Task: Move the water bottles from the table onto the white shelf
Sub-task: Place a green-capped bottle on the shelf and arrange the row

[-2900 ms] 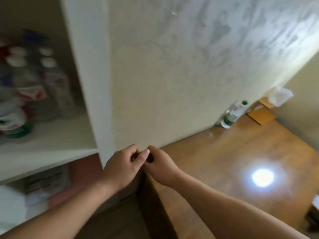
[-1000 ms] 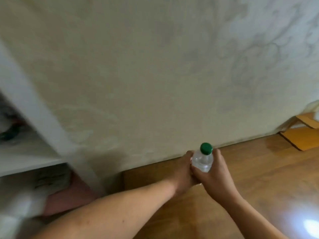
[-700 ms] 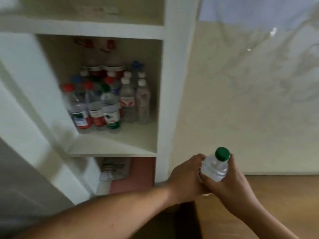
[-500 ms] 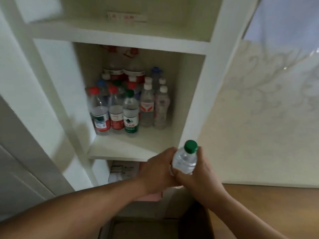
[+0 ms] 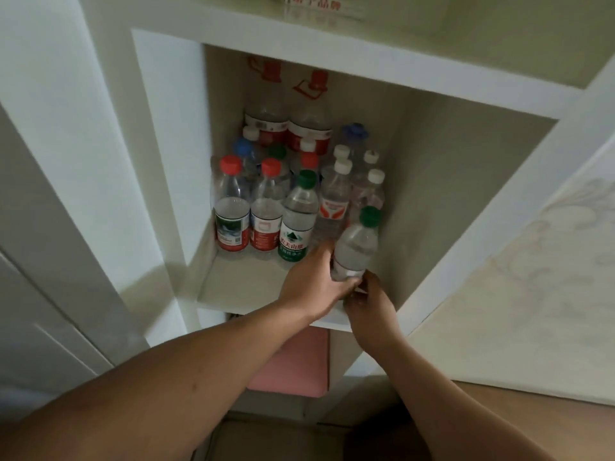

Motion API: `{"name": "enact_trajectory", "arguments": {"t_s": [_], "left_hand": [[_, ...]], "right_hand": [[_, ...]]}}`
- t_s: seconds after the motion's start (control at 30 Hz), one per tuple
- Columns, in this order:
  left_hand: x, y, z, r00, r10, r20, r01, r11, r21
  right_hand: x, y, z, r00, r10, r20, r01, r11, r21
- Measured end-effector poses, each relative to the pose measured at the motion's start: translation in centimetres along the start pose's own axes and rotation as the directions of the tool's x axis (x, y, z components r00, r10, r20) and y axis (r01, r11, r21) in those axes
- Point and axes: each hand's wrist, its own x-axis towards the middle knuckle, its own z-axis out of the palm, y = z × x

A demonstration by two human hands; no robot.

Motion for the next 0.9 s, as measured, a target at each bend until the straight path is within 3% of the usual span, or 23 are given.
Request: {"name": "enact_trajectory", "arguments": {"t_s": [0.1, 0.2, 0.33, 0.7, 0.8, 0.9], "left_hand": [[-0.2, -1.7, 0.6, 0.997, 0.031, -0.073, -0.03, 0.999, 0.014], [-2.0, -4.8, 0.6, 0.986, -0.038, -0.165, 0.038, 0.999, -0.003], [-0.9, -7.6, -0.9, 0.979, -0.164, -0.12, 0.162, 0.987, -0.027], [0.2, -10.1, -0.8, 0.992, -0.084, -0.095, 0.084, 0.996, -0.007], [0.5, -10.1, -0.9, 0.99, -0.089, -0.107, 0.095, 0.994, 0.052], [1.0, -10.6, -2.2, 0.99, -0.053, -0.127, 0.08, 0.973, 0.215]], "right_hand": [[2.2, 0.1, 1.5, 1.0, 0.029, 0.003, -0.029, 0.999, -0.045], [3.7, -0.3, 2.7, 1.0, 0.015, -0.008, -0.015, 1.0, -0.01], [5.6, -0.2, 4.1, 1.0, -0.024, -0.014, 0.024, 0.999, 0.038], [8.1, 0.1, 5.0, 1.0, 0.016, 0.007, -0.016, 0.997, -0.071], [8.2, 0.4, 5.1, 1.0, 0.012, 0.026, -0.01, 0.998, -0.064], [8.4, 0.7, 5.2, 1.0, 0.019, 0.014, -0.018, 0.996, -0.088]]}}
